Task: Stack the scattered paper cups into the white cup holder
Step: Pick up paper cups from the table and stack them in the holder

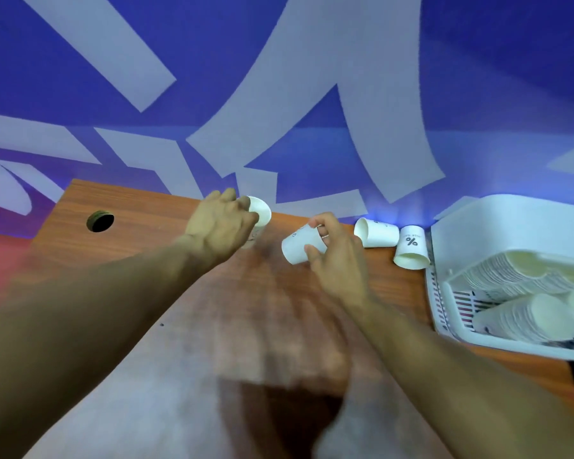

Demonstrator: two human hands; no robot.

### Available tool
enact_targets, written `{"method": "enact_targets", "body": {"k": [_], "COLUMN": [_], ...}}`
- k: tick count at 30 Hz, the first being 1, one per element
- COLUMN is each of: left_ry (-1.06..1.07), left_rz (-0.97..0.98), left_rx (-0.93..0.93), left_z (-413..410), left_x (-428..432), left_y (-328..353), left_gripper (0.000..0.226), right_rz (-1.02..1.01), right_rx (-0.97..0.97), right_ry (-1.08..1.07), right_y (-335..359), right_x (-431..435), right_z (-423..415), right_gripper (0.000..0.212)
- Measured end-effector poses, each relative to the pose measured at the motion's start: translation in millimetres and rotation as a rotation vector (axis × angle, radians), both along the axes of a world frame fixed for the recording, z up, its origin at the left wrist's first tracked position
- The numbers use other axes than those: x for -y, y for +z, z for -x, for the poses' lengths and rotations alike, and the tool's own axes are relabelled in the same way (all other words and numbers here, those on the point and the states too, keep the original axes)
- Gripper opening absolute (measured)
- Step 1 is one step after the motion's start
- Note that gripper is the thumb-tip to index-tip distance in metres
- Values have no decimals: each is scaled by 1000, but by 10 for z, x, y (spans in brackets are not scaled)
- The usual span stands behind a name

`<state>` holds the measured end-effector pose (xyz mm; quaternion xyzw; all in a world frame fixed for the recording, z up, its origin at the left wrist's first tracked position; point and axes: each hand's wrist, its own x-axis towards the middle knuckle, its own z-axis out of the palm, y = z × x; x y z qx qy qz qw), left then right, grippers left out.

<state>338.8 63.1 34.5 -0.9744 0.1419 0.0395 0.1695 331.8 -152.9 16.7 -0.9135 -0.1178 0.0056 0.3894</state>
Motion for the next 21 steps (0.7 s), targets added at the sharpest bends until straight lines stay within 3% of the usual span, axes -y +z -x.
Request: {"method": "enact_targets", "body": {"k": [6, 14, 21], "left_ry": [-92, -27, -103], "left_rz": [129, 211, 271], "left_rx": [155, 188, 239], "left_z": [383, 675, 740], "left_x": [815, 2196, 3430], "left_y": [403, 1115, 1452], "left_gripper": [20, 18, 14], "right_rz": [174, 300, 352], "right_rx": [131, 341, 452], "right_ry": [72, 70, 23], "right_y": [504, 1236, 1530], "right_x": [652, 1947, 3095], "right_z": [240, 422, 543], "right_gripper": [54, 44, 43]}}
